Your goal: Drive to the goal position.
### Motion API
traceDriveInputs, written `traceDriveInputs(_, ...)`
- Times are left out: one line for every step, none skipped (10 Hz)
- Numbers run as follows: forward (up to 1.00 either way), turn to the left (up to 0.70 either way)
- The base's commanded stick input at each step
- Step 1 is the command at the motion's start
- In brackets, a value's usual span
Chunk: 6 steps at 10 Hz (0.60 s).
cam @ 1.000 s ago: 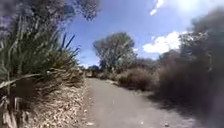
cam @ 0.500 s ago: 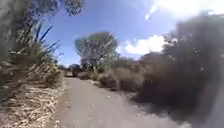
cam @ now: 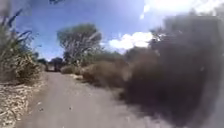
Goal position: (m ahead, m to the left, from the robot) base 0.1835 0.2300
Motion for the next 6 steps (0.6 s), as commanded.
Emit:
traceDriveInputs(1.00, 0.40)
traceDriveInputs(1.00, 0.40)
traceDriveInputs(1.00, 0.40)
traceDriveInputs(1.00, 0.40)
traceDriveInputs(1.00, 0.40)
traceDriveInputs(1.00, 0.40)
